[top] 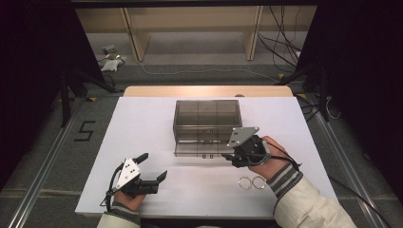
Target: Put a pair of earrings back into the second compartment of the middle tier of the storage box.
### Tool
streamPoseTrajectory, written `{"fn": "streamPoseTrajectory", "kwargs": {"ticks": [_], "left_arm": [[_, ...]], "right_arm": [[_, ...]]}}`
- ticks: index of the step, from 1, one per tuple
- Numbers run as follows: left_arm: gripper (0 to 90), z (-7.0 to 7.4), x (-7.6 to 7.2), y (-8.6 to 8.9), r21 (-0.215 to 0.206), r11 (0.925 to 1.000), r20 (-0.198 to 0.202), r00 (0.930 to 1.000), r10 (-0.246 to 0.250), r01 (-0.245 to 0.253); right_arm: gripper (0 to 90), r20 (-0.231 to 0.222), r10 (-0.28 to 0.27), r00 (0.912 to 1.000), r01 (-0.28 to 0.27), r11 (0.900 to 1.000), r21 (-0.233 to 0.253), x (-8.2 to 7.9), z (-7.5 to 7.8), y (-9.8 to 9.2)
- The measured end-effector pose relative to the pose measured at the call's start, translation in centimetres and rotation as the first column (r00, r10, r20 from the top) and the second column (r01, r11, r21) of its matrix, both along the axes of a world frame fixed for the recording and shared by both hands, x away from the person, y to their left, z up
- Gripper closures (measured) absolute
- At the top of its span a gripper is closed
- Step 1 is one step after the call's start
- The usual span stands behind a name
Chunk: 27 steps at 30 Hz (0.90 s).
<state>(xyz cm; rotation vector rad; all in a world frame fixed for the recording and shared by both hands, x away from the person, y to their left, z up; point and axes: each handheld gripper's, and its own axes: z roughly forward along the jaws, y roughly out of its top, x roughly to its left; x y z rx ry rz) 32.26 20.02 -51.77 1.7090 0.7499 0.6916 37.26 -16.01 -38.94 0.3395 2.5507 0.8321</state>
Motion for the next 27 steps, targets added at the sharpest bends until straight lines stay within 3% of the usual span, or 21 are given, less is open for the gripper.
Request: {"fn": "streamPoseTrajectory", "kwargs": {"ticks": [10, 14, 27], "left_arm": [[6.9, 0.0, 0.0, 0.0, 0.0, 1.0, 0.0, 1.0, 0.001, -0.001], [6.9, 0.0, -0.1, 0.0, -0.001, 1.0, -0.001, 1.0, 0.002, -0.002], [6.9, 0.0, -0.1, 0.0, 0.005, 1.0, -0.002, 1.0, -0.001, 0.001]], "right_arm": [[51.8, -0.044, -0.036, 0.9984, 0.037, 0.999, 0.005, -0.5, -0.7, -1.5], [51.8, -0.052, -0.051, 0.9973, 0.05, 0.999, -0.022, -0.9, -1.6, -2.0], [51.9, -0.157, -0.091, 0.9834, 0.077, 0.993, -0.09, -1.2, -4.5, -3.4]]}}
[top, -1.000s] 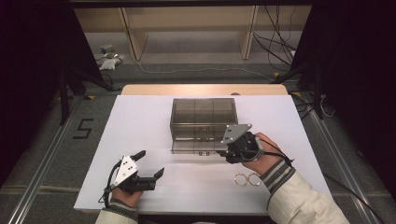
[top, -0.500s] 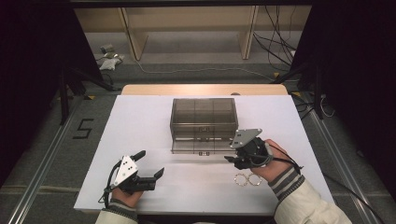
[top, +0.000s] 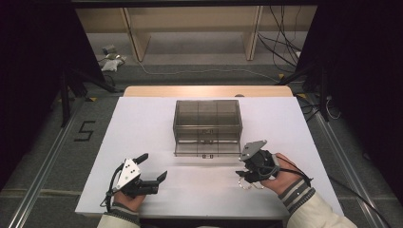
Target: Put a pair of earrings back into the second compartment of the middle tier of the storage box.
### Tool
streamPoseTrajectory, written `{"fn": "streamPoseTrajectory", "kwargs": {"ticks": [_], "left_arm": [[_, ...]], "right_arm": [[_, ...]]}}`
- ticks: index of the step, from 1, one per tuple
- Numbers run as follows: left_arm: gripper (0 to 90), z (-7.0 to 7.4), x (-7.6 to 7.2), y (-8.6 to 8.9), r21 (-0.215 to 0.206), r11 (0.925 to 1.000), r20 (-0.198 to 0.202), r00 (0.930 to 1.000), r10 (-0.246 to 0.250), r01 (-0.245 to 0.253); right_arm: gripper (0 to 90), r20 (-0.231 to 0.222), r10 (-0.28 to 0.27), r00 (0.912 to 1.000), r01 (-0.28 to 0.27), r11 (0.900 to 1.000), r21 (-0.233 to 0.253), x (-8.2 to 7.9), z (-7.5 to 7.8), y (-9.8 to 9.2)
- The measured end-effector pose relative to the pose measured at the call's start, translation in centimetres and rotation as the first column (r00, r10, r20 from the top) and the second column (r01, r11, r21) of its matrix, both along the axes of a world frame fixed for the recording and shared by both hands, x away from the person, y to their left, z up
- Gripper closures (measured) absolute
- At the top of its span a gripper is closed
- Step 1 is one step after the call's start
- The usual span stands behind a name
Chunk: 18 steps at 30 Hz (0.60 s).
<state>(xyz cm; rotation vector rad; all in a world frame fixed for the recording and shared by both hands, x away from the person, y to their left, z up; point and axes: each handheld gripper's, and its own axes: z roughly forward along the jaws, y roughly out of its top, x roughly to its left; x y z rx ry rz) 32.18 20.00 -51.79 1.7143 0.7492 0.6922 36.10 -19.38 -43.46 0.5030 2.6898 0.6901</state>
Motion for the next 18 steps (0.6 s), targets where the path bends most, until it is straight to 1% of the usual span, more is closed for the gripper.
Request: {"fn": "streamPoseTrajectory", "kwargs": {"ticks": [3, 7, 11, 13, 18], "left_arm": [[6.9, 0.0, 0.0, 0.0, 0.001, 1.0, 0.001, 1.0, 0.0, 0.0], [6.9, 0.0, 0.0, 0.0, 0.0, 1.0, 0.001, 1.0, 0.0, 0.0], [6.9, 0.0, 0.0, 0.0, 0.0, 1.0, 0.0, 1.0, 0.0, 0.0], [6.9, 0.0, 0.0, 0.0, 0.001, 1.0, 0.0, 1.0, 0.0, 0.0], [6.9, 0.0, 0.0, 0.0, 0.001, 1.0, 0.0, 1.0, 0.0, 0.0]], "right_arm": [[53.6, -0.014, -0.002, 0.9999, 0.002, 1.0, -0.012, 0.0, -0.3, -0.1], [54.8, -0.046, -0.018, 0.9988, 0.016, 0.999, -0.04, 0.2, -0.8, -0.4], [56.3, -0.064, -0.027, 0.9976, 0.023, 0.997, -0.071, 0.4, -1.3, -0.5], [58.7, -0.064, -0.028, 0.9976, 0.023, 0.996, -0.086, 0.4, -1.5, -0.6], [61.2, -0.096, -0.043, 0.9945, 0.033, 0.994, -0.103, 0.8, -2.1, -0.9]]}}
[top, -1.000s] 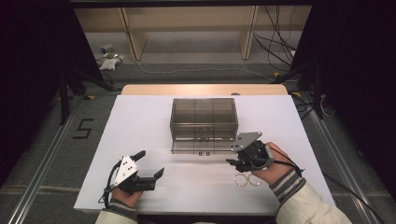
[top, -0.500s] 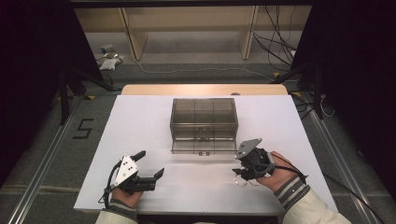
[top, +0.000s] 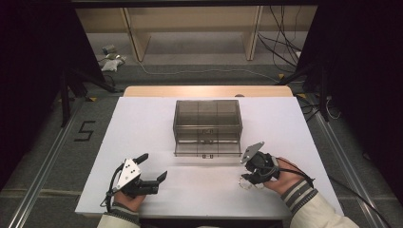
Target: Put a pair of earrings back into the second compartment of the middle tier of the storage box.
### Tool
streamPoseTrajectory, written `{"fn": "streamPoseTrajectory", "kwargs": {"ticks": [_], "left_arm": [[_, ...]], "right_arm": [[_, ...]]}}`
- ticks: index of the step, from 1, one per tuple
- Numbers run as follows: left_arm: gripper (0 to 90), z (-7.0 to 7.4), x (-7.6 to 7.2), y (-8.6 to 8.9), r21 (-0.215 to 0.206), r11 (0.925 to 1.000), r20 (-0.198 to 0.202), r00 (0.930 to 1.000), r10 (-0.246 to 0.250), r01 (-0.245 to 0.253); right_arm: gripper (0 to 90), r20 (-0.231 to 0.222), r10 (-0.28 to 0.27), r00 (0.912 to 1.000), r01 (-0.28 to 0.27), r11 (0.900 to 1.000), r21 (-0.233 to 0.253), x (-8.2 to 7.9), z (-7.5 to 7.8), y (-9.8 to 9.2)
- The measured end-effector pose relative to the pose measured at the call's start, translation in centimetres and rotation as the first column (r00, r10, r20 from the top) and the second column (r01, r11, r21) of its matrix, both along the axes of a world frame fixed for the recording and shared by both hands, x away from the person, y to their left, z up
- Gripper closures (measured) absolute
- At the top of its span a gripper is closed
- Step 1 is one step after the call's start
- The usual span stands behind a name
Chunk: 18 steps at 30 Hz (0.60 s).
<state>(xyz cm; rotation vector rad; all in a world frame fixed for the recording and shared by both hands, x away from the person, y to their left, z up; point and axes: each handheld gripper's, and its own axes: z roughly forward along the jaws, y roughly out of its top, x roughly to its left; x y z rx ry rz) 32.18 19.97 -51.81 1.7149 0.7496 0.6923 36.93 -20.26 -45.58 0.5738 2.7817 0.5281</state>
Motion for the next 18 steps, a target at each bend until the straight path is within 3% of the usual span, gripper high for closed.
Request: {"fn": "streamPoseTrajectory", "kwargs": {"ticks": [10, 18], "left_arm": [[6.9, 0.0, 0.0, 0.0, 0.001, 1.0, 0.0, 1.0, 0.0, 0.0], [6.9, 0.0, 0.0, 0.0, 0.0, 1.0, -0.002, 1.0, 0.0, 0.0]], "right_arm": [[65.3, -0.048, 0.013, 0.9988, -0.016, 0.998, -0.057, 0.5, -1.1, -0.1], [65.5, -0.074, 0.018, 0.9971, -0.023, 0.997, -0.072, 0.8, -1.7, 0.3]]}}
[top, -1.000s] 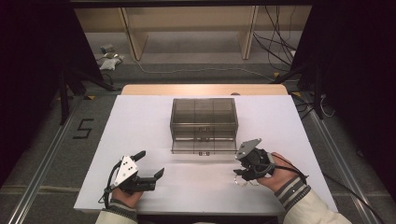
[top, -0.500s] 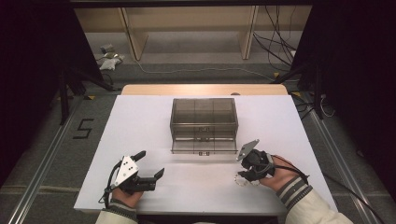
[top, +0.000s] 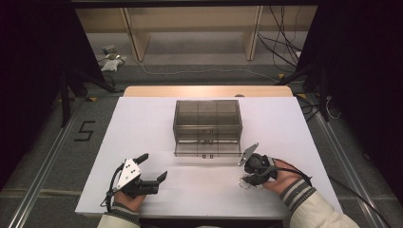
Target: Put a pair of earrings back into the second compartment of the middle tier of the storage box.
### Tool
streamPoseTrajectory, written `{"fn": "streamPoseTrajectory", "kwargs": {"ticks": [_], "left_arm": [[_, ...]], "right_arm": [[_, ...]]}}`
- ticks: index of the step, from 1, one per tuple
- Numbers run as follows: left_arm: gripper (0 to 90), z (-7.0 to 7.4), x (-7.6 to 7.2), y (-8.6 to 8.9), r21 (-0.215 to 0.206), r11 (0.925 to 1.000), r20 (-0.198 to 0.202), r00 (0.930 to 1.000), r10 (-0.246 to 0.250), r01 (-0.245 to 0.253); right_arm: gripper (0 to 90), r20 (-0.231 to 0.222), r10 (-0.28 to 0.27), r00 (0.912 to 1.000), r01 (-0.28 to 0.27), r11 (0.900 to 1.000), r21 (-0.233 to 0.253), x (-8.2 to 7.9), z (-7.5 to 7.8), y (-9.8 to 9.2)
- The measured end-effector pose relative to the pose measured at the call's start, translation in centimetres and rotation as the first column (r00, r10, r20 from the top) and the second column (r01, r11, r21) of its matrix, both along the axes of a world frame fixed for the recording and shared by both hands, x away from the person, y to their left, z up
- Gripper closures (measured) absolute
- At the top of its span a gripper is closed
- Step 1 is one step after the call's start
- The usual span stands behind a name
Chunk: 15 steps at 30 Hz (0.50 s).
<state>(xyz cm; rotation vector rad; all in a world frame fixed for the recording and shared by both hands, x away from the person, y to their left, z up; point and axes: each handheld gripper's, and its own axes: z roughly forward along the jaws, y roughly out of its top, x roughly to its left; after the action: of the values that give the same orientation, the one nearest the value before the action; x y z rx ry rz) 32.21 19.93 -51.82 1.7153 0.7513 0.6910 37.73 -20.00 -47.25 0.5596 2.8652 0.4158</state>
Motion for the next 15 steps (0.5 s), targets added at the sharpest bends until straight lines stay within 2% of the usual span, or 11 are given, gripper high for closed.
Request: {"fn": "streamPoseTrajectory", "kwargs": {"ticks": [4, 8, 15], "left_arm": [[6.9, 0.0, 0.0, 0.0, 0.0, 1.0, 0.001, 1.0, -0.001, 0.001], [6.9, 0.0, 0.01, 0.0, 0.0, 1.0, 0.0, 1.0, 0.0, 0.0], [6.9, 0.01, -0.01, 0.0, 0.001, 1.0, 0.001, 1.0, -0.002, 0.002]], "right_arm": [[68.1, -0.017, 0.006, 0.9998, -0.007, 1.0, -0.016, 0.22, -0.36, 0.23], [70.6, -0.033, 0.006, 0.9994, -0.006, 1.0, -0.006, 0.33, -0.43, 0.25], [82.9, -0.055, 0.014, 0.9984, -0.014, 1.0, -0.008, 0.3, -0.52, 0.5]]}}
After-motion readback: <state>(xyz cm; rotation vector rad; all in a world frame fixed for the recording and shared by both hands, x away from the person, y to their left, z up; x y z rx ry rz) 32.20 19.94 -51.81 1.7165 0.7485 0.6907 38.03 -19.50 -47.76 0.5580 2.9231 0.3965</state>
